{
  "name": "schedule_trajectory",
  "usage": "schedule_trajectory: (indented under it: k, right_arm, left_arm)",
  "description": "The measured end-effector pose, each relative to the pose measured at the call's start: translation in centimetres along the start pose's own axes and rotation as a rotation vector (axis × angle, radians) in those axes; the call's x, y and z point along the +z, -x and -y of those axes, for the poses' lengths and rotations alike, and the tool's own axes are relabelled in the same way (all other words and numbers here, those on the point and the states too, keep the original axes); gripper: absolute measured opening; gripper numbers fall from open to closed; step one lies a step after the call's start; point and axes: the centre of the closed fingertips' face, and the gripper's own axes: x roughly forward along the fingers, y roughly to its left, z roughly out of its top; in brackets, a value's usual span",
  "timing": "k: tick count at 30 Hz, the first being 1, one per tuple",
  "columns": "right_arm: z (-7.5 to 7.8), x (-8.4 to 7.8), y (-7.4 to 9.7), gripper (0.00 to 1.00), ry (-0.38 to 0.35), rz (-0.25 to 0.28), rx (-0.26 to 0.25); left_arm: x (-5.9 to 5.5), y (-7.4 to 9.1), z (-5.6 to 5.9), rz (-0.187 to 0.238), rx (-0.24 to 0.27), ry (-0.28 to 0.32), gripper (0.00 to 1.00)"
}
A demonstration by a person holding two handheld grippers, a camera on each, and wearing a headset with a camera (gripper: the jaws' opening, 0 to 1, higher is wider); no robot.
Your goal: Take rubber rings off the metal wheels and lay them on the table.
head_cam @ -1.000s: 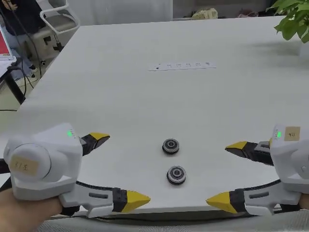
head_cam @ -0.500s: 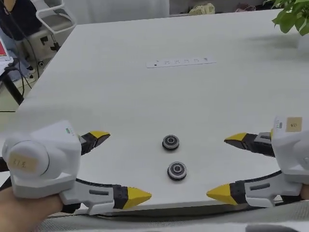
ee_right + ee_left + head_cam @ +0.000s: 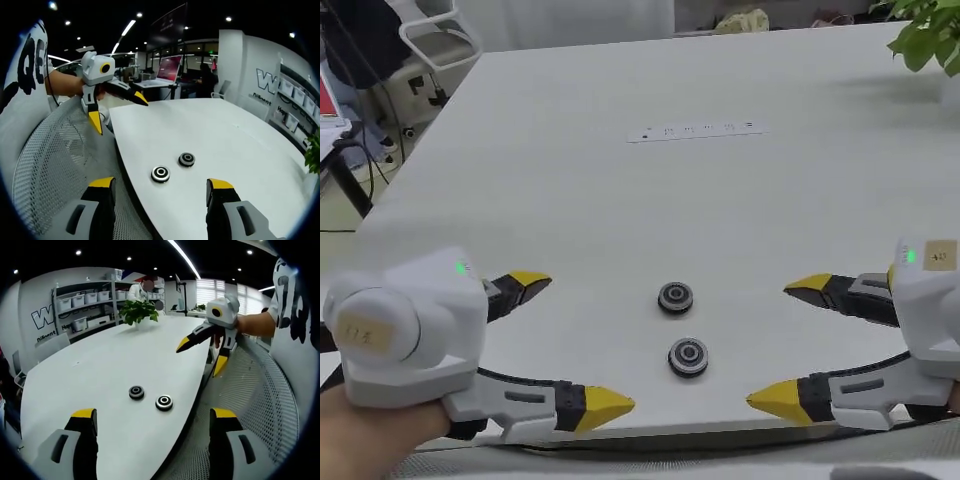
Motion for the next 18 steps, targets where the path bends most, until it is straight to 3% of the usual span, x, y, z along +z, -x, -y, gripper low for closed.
schedule_trajectory:
  k: [11, 18]
  right_arm:
    - [0.8, 1.2, 0.4, 0.72, -0.069, 0.059, 0.007]
    - [1.2, 1.5, 0.6, 0.72, -0.061, 0.064, 0.007]
  left_arm:
    - [0.4, 0.1, -0.3, 0.016, -0.013, 0.004, 0.9]
    - [1.0, 0.3, -0.4, 0.018, -0.028, -0.015, 0.88]
